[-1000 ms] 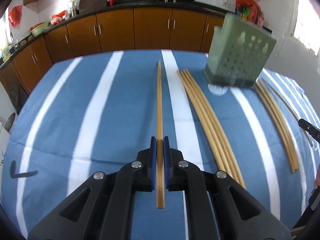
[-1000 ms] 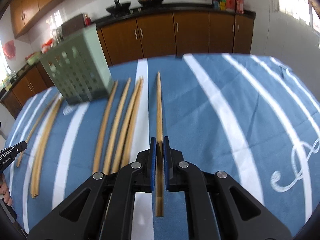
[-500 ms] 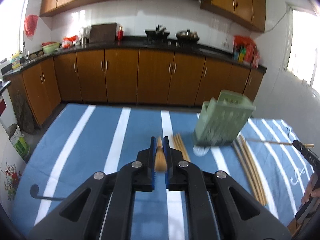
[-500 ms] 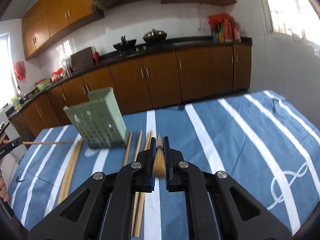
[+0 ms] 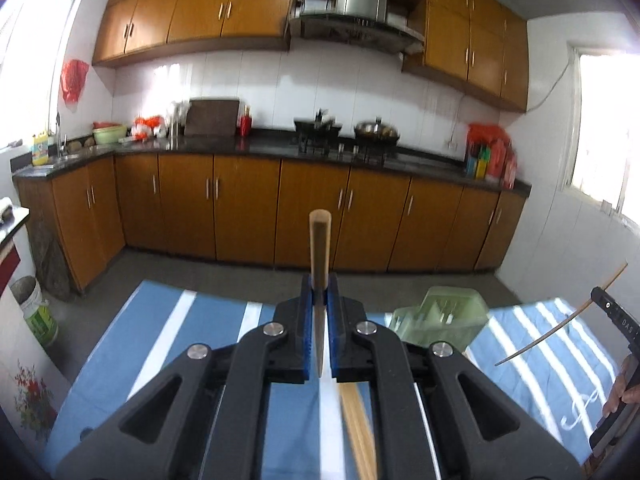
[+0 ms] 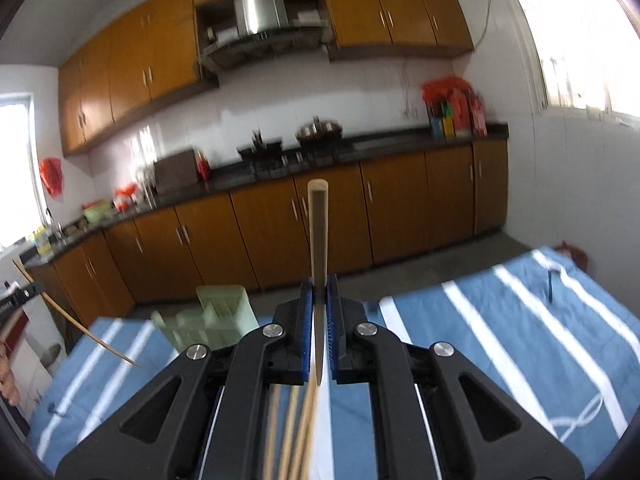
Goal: Organize utensils
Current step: 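Lift the held chopsticks with both tools and carry them above the green holder, then open both tools to drop the chopsticks into the green holder, then close the right tool on a loose chopstick while the left tool grasps another chopstick, then lift both held chopsticks and carry them above the green holder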
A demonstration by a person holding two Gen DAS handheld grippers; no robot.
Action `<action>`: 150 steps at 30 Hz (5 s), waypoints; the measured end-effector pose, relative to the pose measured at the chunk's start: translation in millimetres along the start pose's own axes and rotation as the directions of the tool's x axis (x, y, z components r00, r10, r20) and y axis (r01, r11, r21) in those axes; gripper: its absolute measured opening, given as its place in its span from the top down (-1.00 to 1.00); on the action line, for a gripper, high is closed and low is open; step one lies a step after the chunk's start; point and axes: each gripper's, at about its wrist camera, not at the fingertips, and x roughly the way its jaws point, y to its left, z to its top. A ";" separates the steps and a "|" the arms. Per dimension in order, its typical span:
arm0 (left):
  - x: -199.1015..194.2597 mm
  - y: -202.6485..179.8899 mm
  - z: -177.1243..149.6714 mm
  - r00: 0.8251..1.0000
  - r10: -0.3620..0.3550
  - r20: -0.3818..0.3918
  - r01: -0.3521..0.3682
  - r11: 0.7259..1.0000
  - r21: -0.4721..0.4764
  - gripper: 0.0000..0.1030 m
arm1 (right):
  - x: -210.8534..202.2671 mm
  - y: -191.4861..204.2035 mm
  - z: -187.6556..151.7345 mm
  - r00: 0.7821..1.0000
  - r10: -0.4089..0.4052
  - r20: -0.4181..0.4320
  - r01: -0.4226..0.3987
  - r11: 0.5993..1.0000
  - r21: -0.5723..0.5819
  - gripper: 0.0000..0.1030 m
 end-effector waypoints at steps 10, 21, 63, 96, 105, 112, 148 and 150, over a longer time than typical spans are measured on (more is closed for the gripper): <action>-15.1 -38.4 57.6 0.975 -0.133 0.176 0.147 0.986 -0.073 0.85 | -5.6 40.0 51.3 0.977 0.169 0.133 -0.168 0.986 -0.016 0.86; 54.5 -83.1 19.3 0.982 -0.182 0.046 0.184 0.983 -0.025 0.85 | 39.5 56.7 26.3 0.984 0.175 -0.017 -0.176 0.984 -0.033 0.86; 42.1 -0.9 -177.5 0.928 0.008 -0.373 -0.012 1.000 -0.007 0.22 | 63.7 10.2 -177.6 0.843 0.003 -0.538 -0.033 0.998 -0.045 0.69; 74.6 -35.2 -208.7 0.864 0.020 -0.502 0.018 0.997 0.069 0.84 | 60.1 -3.1 -175.9 0.849 -0.060 -0.526 0.032 0.998 -0.063 0.84; 87.6 16.6 -195.1 0.863 0.103 -0.495 -0.098 0.995 0.037 0.84 | 66.8 -23.2 -169.7 0.852 -0.099 -0.515 0.087 0.995 -0.047 0.85; 88.8 28.3 -192.4 0.867 0.090 -0.491 -0.093 0.995 0.017 0.80 | 68.6 -23.5 -169.6 0.848 -0.117 -0.517 0.099 0.993 -0.062 0.84; 76.6 21.6 -199.1 0.864 0.094 -0.494 -0.070 0.995 0.066 0.78 | 57.3 -25.6 -173.6 0.848 -0.088 -0.522 0.078 0.996 -0.042 0.83; 76.4 21.5 -199.4 0.864 0.094 -0.494 -0.071 0.995 0.064 0.78 | 57.7 -25.8 -173.5 0.849 -0.086 -0.522 0.077 0.996 -0.039 0.83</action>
